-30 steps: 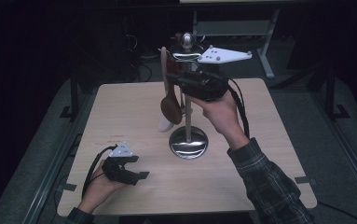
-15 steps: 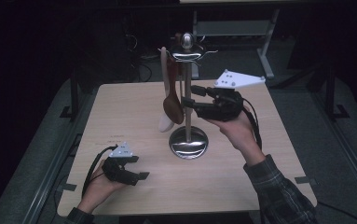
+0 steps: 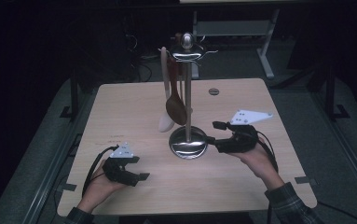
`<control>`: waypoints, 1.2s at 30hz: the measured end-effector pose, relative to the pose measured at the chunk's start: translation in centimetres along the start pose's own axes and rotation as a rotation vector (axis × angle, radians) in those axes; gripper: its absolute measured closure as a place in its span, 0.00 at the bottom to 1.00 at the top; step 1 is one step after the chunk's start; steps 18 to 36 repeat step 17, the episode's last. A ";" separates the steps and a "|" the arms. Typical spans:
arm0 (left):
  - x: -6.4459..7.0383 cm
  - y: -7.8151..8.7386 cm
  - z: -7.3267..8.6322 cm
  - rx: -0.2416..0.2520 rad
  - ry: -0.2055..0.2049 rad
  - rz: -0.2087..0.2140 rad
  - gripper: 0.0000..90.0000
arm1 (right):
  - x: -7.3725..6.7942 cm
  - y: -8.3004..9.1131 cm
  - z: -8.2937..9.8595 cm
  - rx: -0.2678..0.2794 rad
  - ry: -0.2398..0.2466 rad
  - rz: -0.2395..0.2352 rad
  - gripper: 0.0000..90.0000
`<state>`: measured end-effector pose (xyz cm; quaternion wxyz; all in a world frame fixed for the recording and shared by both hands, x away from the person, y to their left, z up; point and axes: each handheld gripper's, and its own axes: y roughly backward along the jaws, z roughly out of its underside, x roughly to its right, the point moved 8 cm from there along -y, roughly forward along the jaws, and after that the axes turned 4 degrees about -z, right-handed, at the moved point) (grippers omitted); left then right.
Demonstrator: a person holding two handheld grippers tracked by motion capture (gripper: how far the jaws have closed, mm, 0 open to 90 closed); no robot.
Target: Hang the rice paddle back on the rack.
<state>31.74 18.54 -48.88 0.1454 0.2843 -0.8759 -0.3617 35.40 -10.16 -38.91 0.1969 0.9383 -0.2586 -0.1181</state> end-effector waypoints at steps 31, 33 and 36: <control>-0.1 0.1 0.1 -0.008 -0.009 0.003 0.24 | 0.7 0.8 7.9 -0.152 -0.064 0.000 0.32; -0.1 0.1 0.1 -0.008 -0.009 0.003 0.24 | 0.7 0.8 7.9 -0.152 -0.064 0.000 0.32; -0.1 0.1 0.1 -0.008 -0.009 0.003 0.24 | 0.7 0.8 7.9 -0.152 -0.064 0.000 0.32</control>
